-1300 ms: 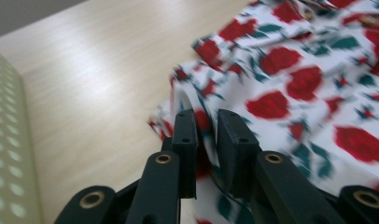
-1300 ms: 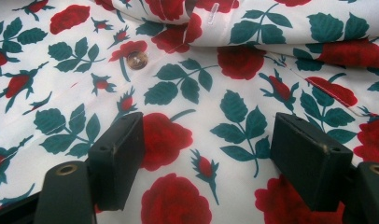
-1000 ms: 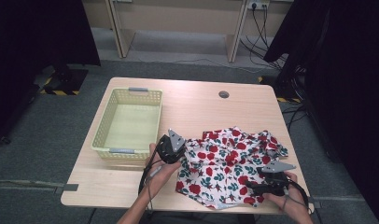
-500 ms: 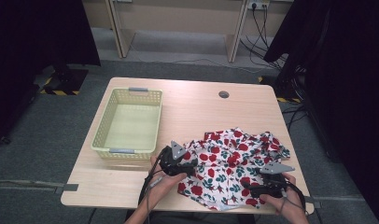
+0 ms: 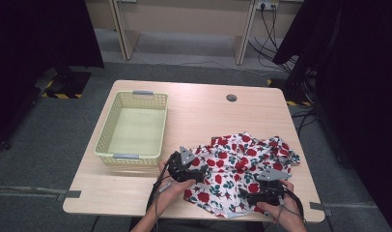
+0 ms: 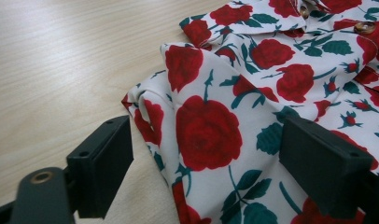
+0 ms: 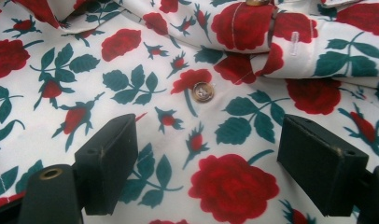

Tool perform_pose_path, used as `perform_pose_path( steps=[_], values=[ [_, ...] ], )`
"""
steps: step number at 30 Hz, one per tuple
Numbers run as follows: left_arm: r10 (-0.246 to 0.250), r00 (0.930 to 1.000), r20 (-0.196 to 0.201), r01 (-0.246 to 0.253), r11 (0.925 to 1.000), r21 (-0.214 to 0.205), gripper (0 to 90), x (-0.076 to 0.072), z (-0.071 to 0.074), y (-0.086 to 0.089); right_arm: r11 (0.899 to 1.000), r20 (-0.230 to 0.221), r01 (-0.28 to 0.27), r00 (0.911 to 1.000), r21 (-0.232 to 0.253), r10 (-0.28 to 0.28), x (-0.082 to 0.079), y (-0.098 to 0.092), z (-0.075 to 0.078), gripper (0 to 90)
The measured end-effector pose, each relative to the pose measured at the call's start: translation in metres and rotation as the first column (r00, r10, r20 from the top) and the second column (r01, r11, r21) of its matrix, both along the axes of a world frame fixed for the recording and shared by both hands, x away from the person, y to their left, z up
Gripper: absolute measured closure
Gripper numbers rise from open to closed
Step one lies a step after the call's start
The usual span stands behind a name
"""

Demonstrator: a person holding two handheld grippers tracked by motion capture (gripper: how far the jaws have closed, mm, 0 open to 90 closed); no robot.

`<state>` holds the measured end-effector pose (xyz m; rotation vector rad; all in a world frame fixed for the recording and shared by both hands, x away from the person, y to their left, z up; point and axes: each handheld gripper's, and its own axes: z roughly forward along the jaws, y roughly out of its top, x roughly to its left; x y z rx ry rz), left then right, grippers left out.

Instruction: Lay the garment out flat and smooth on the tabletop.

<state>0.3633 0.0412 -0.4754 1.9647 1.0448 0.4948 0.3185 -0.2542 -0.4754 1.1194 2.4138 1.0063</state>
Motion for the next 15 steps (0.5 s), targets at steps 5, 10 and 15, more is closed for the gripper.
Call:
perform_pose_path(
  steps=[5, 10, 15],
  values=[
    [-0.042, 0.9988, 0.027, 0.041, 0.9983, 0.042, 29.0, -0.001, -0.003, -0.007, 1.000, 0.009, 0.006, 0.9999, -0.002, -0.006, -0.001, 0.004, -0.001, 19.0],
    [-0.050, 0.9945, 0.092, 0.044, 0.9965, 0.072, 57.7, 0.004, -0.001, -0.007, 1.000, 0.025, -0.030, 0.9992, 0.002, 0.030, -0.007, 0.003, -0.002, 22.5],
    [-0.073, 0.9835, 0.165, 0.053, 0.9913, 0.121, 78.5, 0.005, 0.008, -0.004, 0.994, 0.015, -0.108, 0.9941, 0.000, 0.108, -0.017, -0.003, -0.001, 23.9]
  ],
)
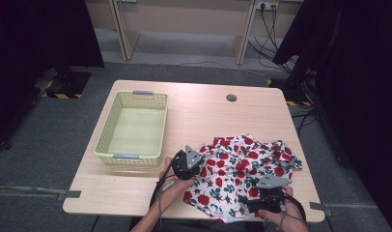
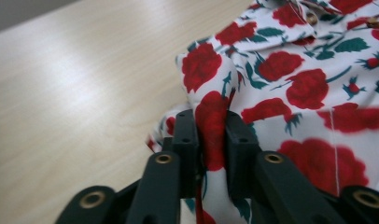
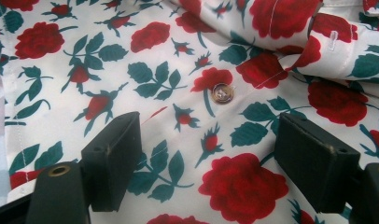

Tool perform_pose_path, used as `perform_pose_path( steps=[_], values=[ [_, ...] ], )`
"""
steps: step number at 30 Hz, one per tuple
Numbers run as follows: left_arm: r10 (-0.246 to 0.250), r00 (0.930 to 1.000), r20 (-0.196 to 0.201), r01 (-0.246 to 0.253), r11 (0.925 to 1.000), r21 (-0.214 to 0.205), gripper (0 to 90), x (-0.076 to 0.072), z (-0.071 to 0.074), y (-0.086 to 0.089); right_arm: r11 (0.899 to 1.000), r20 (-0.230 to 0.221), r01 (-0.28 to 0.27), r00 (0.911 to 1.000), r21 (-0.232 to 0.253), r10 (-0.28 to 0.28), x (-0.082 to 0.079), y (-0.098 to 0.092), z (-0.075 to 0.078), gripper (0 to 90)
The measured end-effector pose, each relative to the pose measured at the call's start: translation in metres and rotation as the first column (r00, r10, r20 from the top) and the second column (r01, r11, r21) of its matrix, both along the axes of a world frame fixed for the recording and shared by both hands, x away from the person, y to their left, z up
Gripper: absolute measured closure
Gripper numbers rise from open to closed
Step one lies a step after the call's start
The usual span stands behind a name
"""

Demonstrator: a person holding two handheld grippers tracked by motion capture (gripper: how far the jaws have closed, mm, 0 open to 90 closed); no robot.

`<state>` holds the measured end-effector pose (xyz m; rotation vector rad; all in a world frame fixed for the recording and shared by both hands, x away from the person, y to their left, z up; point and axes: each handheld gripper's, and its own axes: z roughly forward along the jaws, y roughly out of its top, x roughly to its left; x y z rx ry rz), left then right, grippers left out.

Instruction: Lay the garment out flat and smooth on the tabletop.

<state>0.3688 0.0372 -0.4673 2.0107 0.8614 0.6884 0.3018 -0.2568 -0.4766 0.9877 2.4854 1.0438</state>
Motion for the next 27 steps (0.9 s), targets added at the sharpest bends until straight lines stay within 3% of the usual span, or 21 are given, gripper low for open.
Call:
perform_pose_path(
  steps=[5, 15, 20, 27],
  values=[
    [0.027, 0.9986, 0.045, -0.028, 0.9995, 0.014, 81.7, 0.015, 0.012, 0.002, 0.999, -0.007, -0.044, 0.9990, -0.005, 0.044, -0.007, -0.007, 0.001, 24.2],
    [0.129, 0.9907, 0.044, -0.128, 0.9916, -0.014, 76.5, 0.053, 0.025, 0.015, 0.998, -0.030, -0.060, 0.9978, -0.022, 0.059, -0.017, -0.015, 0.004, 23.9],
    [0.130, 0.9915, 0.010, -0.129, 0.9907, -0.044, 60.2, 0.053, 0.024, 0.014, 1.000, -0.022, -0.027, 0.9994, -0.005, 0.027, -0.019, -0.017, 0.006, 22.5],
    [0.088, 0.9959, -0.022, -0.089, 0.9922, -0.087, 45.0, 0.036, 0.028, 0.005, 0.998, 0.012, 0.056, 0.9983, 0.027, -0.056, -0.010, -0.030, 0.014, 21.2]
  ],
)
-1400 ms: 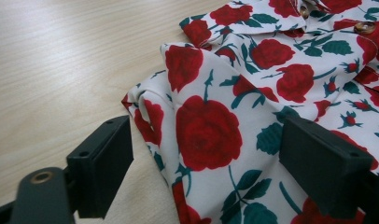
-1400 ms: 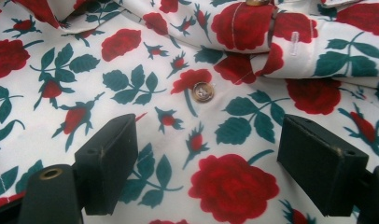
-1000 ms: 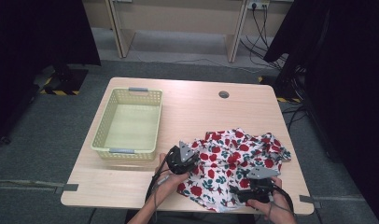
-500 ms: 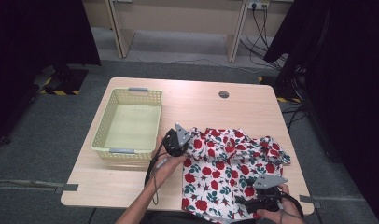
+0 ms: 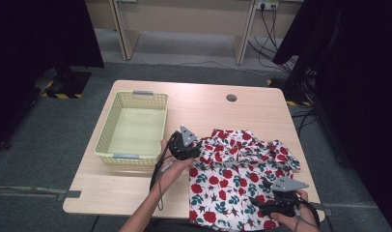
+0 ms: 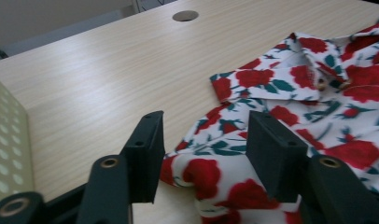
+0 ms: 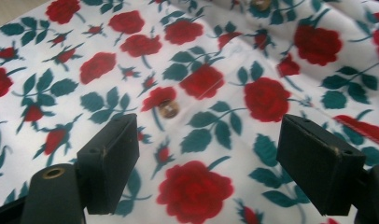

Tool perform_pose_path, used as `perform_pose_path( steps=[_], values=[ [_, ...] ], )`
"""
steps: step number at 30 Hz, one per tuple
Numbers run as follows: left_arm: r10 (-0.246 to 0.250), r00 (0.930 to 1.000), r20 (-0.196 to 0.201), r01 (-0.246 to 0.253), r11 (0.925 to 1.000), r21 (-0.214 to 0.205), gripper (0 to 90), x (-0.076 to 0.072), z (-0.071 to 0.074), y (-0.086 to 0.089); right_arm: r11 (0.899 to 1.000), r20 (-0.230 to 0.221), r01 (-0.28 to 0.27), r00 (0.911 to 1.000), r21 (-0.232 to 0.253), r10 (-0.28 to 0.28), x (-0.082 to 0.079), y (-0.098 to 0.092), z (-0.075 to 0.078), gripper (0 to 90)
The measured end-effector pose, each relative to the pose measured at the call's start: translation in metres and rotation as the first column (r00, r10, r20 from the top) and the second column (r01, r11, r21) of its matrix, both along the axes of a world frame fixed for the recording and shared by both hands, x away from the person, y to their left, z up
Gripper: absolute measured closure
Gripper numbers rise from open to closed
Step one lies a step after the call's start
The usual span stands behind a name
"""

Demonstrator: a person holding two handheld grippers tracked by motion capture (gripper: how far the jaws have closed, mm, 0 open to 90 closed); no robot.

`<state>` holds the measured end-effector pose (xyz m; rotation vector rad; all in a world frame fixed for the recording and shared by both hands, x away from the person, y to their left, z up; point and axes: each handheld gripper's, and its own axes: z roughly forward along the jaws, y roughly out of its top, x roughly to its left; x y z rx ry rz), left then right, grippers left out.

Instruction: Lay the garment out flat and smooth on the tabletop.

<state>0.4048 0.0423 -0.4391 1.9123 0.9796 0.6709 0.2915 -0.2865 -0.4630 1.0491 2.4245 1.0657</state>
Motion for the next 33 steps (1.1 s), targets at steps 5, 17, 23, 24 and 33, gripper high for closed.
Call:
perform_pose_path(
  steps=[5, 17, 23, 24, 33],
  values=[
    [-0.018, 0.9997, -0.018, 0.017, 0.9996, -0.022, 32.8, -0.017, 0.000, -0.008, 1.000, 0.008, 0.020, 0.9998, 0.004, -0.020, 0.006, -0.001, 0.001, 21.2],
    [-0.019, 0.9996, -0.022, 0.019, 0.9996, -0.021, 17.2, -0.055, -0.030, -0.015, 0.995, -0.003, 0.100, 0.9949, -0.022, -0.100, 0.029, 0.001, -0.005, 20.9],
    [-0.015, 0.9992, -0.037, 0.015, 0.9999, 0.008, 15.2, -0.068, -0.039, -0.010, 0.992, -0.014, 0.118, 0.9929, -0.046, -0.118, 0.031, 0.002, -0.013, 18.8],
    [-0.014, 0.9992, -0.038, 0.014, 0.9999, 0.008, 15.8, -0.069, -0.039, -0.008, 0.992, -0.015, 0.117, 0.9930, -0.047, -0.118, 0.029, 0.003, -0.013, 18.8],
    [-0.006, 0.9986, -0.053, 0.009, 0.9988, 0.049, 15.6, -0.078, -0.040, 0.001, 0.998, -0.027, 0.026, 0.9993, -0.055, -0.028, 0.001, 0.016, -0.012, 18.9]
  ],
)
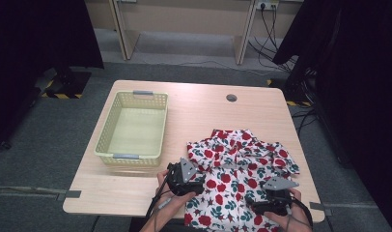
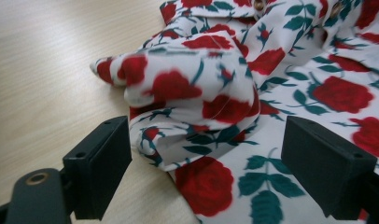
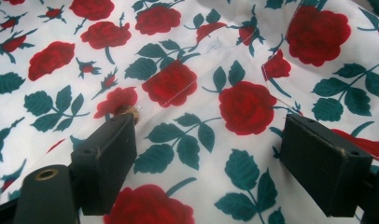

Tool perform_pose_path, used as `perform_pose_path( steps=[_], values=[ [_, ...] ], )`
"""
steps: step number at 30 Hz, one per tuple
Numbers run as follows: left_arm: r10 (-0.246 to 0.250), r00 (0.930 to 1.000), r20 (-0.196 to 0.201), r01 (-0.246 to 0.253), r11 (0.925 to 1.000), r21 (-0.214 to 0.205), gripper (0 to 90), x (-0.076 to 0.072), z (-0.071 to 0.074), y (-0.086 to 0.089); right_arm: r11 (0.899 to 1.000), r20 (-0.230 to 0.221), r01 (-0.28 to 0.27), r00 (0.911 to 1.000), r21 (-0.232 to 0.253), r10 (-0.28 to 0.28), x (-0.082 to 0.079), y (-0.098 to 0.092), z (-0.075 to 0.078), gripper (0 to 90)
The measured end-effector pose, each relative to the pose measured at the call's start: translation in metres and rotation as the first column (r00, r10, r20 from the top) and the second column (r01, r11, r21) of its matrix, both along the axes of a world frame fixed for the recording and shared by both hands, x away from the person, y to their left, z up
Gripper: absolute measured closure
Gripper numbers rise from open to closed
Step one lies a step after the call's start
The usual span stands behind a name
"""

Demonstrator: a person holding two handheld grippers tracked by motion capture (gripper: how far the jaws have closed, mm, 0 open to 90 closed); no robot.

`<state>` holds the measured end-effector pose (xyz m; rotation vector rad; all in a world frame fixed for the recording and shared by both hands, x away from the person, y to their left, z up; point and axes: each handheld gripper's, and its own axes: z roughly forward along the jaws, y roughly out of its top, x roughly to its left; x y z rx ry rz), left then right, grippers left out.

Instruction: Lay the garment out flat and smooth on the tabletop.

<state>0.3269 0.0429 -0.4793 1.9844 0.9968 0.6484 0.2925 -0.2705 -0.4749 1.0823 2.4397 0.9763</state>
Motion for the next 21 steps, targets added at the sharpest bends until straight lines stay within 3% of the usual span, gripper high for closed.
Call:
perform_pose_path(
  steps=[3, 6, 9, 12, 15, 21],
  values=[
    [0.018, 0.9998, 0.013, -0.019, 0.9980, 0.061, 16.2, 0.002, -0.001, 0.003, 1.000, -0.004, -0.007, 1.0000, -0.003, 0.007, -0.005, -0.002, 0.001, 19.3],
    [0.011, 0.9998, -0.019, -0.008, 0.9922, 0.125, 16.5, 0.004, -0.003, 0.005, 1.000, 0.013, 0.020, 0.9997, 0.004, -0.020, -0.003, -0.008, 0.003, 19.9],
    [-0.010, 0.9999, -0.009, 0.011, 0.9895, 0.144, 16.7, 0.001, -0.003, 0.006, 0.997, 0.050, 0.071, 0.9961, 0.040, -0.073, 0.004, -0.019, 0.011, 19.6],
    [-0.015, 0.9997, 0.020, 0.012, 0.9864, 0.164, 16.9, -0.003, -0.004, 0.007, 0.988, 0.099, 0.138, 0.9846, 0.066, -0.144, 0.013, -0.033, 0.025, 19.6],
    [-0.024, 0.9990, 0.038, 0.016, 0.9829, 0.183, 17.3, -0.008, -0.004, 0.009, 0.979, 0.131, 0.197, 0.9707, 0.046, -0.201, 0.022, -0.044, 0.035, 19.6],
    [-0.025, 0.9980, 0.058, 0.013, 0.9810, 0.194, 17.6, -0.014, -0.005, 0.014, 0.968, 0.119, 0.247, 0.9608, 0.040, -0.250, 0.034, -0.053, 0.038, 20.5]
  ],
)
